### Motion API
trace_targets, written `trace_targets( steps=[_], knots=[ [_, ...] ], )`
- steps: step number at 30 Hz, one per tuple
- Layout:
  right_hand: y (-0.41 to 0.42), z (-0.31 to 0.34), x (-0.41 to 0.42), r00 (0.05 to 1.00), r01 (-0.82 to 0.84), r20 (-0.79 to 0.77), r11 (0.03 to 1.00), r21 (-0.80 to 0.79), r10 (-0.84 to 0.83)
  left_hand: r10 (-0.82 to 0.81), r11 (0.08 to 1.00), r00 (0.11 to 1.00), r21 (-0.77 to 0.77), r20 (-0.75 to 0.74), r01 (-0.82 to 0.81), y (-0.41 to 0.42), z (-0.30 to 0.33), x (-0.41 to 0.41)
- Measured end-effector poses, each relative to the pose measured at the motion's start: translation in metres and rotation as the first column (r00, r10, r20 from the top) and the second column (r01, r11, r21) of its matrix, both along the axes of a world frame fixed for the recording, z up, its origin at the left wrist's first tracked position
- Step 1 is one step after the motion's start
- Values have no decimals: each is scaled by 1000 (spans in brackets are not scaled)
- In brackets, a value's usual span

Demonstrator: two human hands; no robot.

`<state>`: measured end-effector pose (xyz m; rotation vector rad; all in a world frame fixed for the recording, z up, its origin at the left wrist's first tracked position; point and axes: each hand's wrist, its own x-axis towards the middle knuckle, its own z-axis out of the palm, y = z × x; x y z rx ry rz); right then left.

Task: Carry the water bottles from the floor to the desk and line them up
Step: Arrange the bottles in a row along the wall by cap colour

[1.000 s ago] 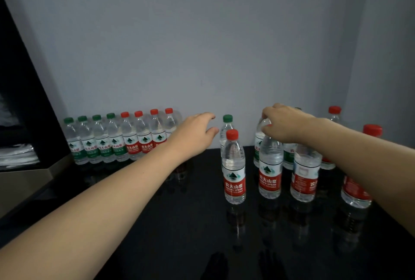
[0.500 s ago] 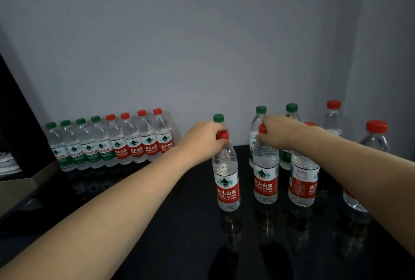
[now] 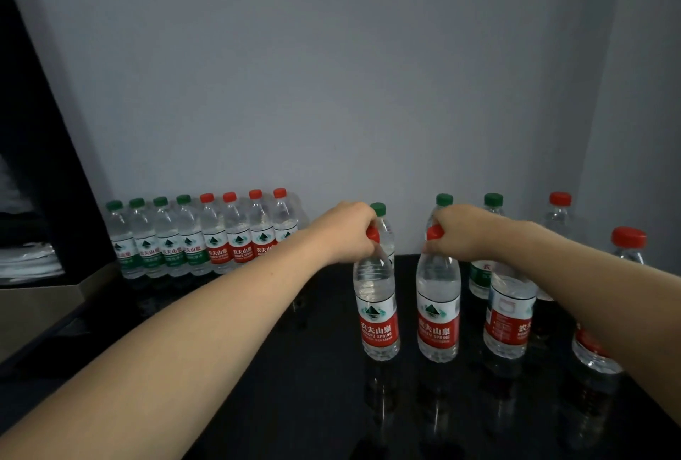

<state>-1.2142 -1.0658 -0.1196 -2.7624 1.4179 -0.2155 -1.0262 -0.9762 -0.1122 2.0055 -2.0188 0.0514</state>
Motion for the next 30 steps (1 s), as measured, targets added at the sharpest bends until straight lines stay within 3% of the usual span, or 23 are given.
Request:
trace_targets(
  steps=[10,23,30],
  knots=[
    [36,78,32,996,-67,56,993,-96,73,60,993,994,-111,89,-50,43,86,30],
    [63,224,80,955,-69,262,962,-264,140,150,914,982,-396,114,-93,57,197,77],
    [45,248,107,931,-79,304,926,-369,201,162,875,984,-472,74,-109,35,214,97]
  ],
)
